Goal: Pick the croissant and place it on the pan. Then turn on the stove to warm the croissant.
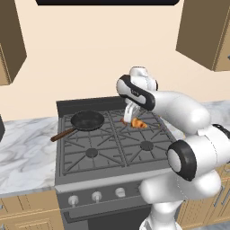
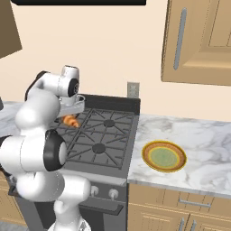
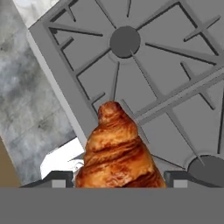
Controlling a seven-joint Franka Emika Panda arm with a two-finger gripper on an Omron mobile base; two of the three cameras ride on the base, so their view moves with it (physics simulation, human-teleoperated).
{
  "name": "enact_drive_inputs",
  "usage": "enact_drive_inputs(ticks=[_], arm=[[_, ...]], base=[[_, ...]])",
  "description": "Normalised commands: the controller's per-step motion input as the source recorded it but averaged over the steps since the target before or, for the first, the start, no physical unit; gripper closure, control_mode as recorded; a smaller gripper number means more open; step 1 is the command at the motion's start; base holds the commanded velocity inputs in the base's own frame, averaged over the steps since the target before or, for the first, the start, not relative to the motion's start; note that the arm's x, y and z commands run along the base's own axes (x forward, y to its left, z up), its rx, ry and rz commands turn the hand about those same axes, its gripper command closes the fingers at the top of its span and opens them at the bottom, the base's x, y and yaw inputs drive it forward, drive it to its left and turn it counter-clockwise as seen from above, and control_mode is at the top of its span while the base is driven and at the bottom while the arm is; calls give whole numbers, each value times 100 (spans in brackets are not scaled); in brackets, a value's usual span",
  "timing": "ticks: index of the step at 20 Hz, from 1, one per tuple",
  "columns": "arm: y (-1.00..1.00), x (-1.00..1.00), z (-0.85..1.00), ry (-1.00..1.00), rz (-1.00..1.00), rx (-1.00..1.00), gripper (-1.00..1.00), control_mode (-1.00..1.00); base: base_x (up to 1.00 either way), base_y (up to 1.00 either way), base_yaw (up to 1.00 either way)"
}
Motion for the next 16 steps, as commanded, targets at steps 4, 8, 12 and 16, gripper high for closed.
enact_drive_inputs(ticks=[4, 8, 12, 16], arm=[[44, 2, 0, 0, 20, 0, 100, -100], [39, 5, 0, 0, 18, 0, 100, -100], [36, 12, 0, 0, 19, 0, 100, -100], [29, 19, 0, 2, 11, 0, 100, -100]], base=[[0, 0, 0], [0, 0, 0], [0, 0, 0], [0, 0, 0]])
